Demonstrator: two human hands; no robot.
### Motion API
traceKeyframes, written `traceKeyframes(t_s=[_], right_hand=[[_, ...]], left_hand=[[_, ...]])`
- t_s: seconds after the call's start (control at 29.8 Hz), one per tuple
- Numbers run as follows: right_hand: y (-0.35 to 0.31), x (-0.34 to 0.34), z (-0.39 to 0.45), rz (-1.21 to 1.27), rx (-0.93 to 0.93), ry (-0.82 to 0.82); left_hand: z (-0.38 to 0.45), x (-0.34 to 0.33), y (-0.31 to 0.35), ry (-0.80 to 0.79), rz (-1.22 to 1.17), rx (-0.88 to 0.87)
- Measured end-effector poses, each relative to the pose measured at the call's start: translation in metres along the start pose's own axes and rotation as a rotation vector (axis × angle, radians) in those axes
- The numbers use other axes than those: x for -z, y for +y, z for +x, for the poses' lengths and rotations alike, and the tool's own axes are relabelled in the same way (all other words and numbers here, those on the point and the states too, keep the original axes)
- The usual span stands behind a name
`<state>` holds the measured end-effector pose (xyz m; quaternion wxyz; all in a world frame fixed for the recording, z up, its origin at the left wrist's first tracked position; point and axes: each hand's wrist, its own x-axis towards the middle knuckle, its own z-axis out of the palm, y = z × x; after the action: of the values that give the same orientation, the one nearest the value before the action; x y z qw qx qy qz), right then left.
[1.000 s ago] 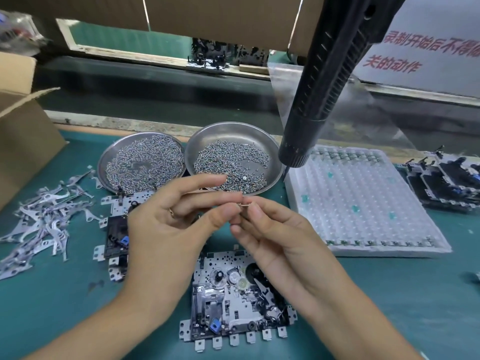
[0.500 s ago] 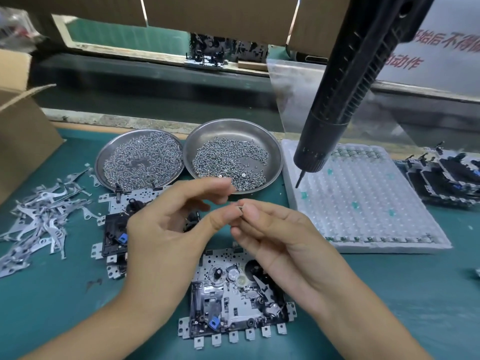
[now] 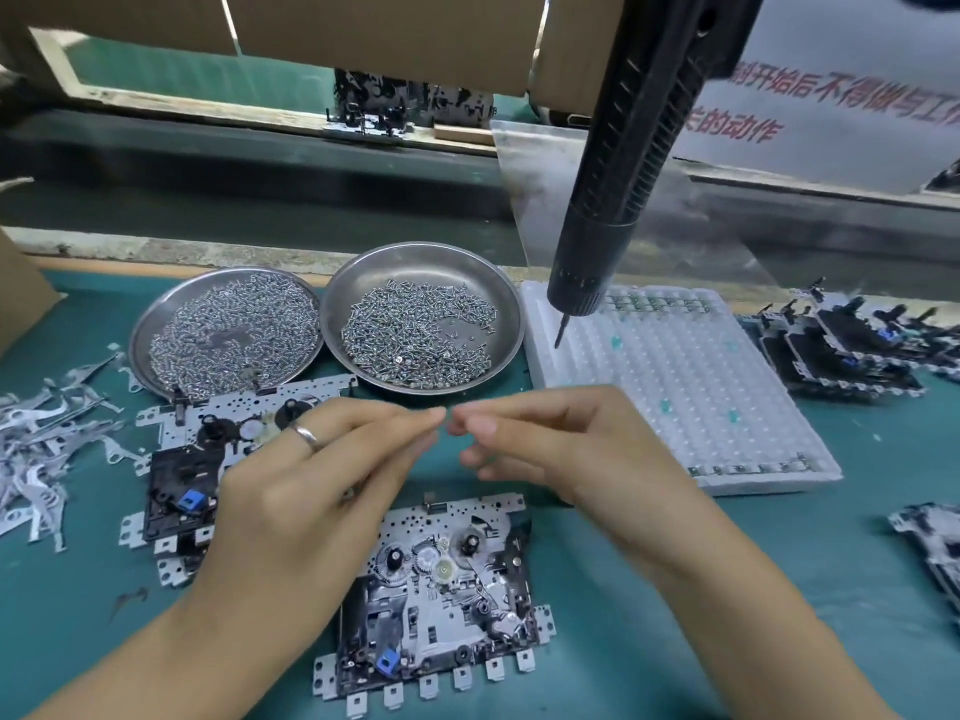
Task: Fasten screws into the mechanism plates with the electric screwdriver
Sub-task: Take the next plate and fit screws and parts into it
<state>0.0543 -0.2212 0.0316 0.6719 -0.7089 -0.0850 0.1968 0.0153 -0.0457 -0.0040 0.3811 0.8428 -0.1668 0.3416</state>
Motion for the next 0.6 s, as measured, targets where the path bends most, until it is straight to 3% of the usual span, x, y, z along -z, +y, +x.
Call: traceKeyframes(t_s=[0.17,0.23,0.47,0.6], right_hand=[[-0.004,0.064,0.025,-0.578,0.185,0.559],[-0.002,0.089,0.043,-0.779,0.205,0.661],[-0.003,0.122,0.086,-1.382,0.082,0.481],[-0.006,0.112,0.091,-1.557,0.111,0.473]], left_hand=[[-0.006,-0.004,0.003,0.039,-0.096,0.074],[-0.009,-0.005,0.007,0.054,-0.136,0.035],[-0.019,-0.014,0.011,0.03,-0.194,-0.061],[-0.02,-0.015,0.008,0.02,-0.247,0.024]])
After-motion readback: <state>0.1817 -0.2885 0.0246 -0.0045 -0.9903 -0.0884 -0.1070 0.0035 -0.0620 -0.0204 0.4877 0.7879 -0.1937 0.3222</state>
